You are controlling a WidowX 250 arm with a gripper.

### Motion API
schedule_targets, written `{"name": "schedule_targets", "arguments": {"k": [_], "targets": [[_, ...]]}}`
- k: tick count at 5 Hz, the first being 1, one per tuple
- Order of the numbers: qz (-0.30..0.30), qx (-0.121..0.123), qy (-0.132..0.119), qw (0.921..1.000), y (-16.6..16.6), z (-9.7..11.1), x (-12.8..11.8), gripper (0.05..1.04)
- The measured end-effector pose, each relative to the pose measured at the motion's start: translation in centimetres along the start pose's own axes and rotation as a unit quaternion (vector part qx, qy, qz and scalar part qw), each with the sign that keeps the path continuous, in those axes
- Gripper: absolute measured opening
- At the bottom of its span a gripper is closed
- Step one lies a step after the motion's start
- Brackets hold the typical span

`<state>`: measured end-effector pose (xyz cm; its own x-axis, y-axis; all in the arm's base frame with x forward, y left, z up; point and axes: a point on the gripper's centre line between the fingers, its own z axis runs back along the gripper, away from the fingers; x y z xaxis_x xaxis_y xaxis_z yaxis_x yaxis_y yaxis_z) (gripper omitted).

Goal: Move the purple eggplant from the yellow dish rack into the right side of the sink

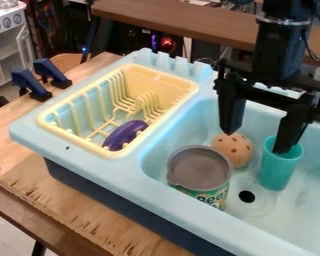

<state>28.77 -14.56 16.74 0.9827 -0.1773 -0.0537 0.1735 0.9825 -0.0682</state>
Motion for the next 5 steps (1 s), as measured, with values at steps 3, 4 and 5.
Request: {"name": "schedule_targets", "arguments": {"k": [3, 4, 5], "targets": [[-0.028, -0.043, -0.023, 0.9984, 6.7, 0.8, -1.9, 1.006], [-0.054, -0.056, -0.049, 0.9957, 7.9, 2.0, -3.4, 1.005], [-0.080, -0.063, -0.046, 0.9938, 10.5, 2.4, -4.6, 1.005]]}}
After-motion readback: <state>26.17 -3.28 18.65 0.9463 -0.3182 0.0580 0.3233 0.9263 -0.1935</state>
